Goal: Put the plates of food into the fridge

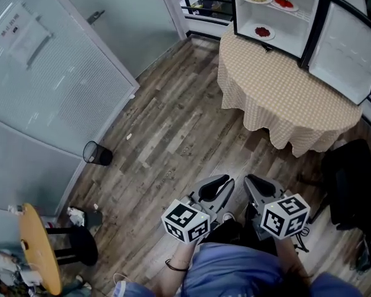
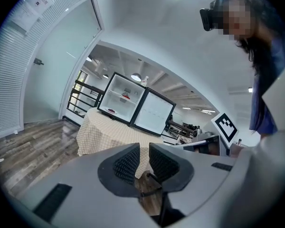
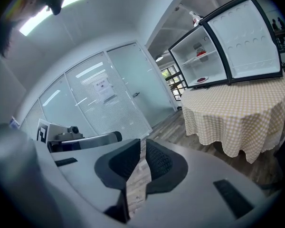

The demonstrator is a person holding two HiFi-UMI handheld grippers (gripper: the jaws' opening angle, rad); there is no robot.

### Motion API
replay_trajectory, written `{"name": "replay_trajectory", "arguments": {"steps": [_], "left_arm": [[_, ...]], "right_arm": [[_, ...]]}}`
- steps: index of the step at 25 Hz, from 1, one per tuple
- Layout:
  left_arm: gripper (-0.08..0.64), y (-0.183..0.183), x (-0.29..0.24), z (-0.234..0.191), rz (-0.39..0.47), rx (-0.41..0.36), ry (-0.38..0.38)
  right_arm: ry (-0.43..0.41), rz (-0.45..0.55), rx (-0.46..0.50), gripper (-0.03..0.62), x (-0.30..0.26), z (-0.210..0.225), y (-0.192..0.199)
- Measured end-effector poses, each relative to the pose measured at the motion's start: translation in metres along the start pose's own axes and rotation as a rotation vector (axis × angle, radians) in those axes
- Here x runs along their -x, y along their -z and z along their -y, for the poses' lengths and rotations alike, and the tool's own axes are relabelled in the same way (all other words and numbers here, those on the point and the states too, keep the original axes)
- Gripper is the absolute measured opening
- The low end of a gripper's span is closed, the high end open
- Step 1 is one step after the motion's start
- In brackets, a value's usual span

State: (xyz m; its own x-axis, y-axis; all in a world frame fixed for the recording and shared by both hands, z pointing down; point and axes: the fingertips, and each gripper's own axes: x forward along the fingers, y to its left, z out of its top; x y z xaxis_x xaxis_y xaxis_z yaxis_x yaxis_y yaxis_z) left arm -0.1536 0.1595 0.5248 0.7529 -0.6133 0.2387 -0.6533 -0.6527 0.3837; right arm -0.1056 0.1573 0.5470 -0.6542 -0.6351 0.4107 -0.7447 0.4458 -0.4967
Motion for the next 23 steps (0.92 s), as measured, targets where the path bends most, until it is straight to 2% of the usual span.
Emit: {"name": "replay_trajectory", "arguments": {"steps": [16,23], "left_arm": [[0.069,-0.009,0.023,0.014,0.054,-0.026,-0.022],[0.069,-0.004,0.021,0.029,0.045,-0.032,-0.013]], "right_arm": [[0.015,-0.011,0.076,0.049,0.023,-0.019,0.007],[0.023,-0.006,0.083,0.049,0.040,-0.018,0.013]]}}
